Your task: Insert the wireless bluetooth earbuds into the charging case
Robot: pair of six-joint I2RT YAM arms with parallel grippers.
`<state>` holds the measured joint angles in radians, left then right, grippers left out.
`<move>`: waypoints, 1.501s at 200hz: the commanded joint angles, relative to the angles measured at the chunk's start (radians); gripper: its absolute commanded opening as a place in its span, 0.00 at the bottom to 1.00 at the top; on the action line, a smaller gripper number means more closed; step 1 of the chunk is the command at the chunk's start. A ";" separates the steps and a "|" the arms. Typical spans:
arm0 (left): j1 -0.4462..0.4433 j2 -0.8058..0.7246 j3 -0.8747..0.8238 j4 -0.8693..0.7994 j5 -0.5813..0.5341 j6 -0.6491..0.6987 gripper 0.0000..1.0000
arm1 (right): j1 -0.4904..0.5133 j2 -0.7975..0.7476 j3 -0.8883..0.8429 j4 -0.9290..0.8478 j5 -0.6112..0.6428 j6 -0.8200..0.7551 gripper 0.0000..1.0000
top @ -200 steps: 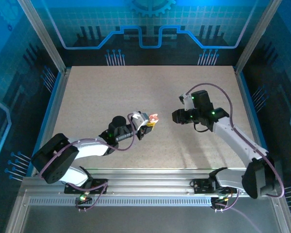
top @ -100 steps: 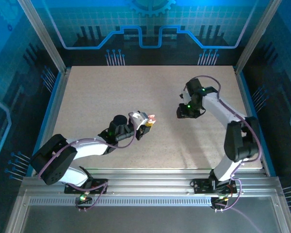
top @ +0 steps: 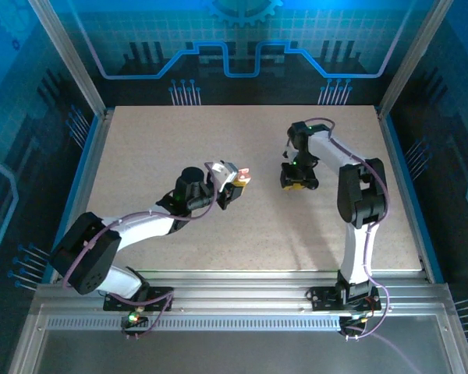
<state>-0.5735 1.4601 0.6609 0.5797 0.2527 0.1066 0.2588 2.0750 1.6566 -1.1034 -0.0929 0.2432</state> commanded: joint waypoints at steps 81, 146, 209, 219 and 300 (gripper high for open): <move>0.034 0.046 0.088 -0.072 0.051 -0.029 0.21 | 0.011 0.176 0.178 -0.120 0.024 -0.013 0.31; 0.042 0.044 0.101 -0.102 0.056 -0.018 0.21 | 0.031 0.210 0.185 -0.116 0.030 -0.016 0.30; 0.042 0.047 0.122 -0.130 0.059 -0.012 0.21 | 0.049 0.232 0.172 -0.118 0.096 -0.009 0.27; 0.042 0.053 0.128 -0.134 0.063 -0.012 0.21 | 0.049 0.234 0.173 -0.112 0.104 -0.004 0.26; 0.041 0.070 0.156 -0.150 0.077 -0.037 0.21 | 0.080 0.215 0.169 -0.038 0.132 -0.005 0.22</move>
<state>-0.5385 1.5208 0.7830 0.4374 0.2962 0.0830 0.3096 2.2818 1.8217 -1.1889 0.0166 0.2420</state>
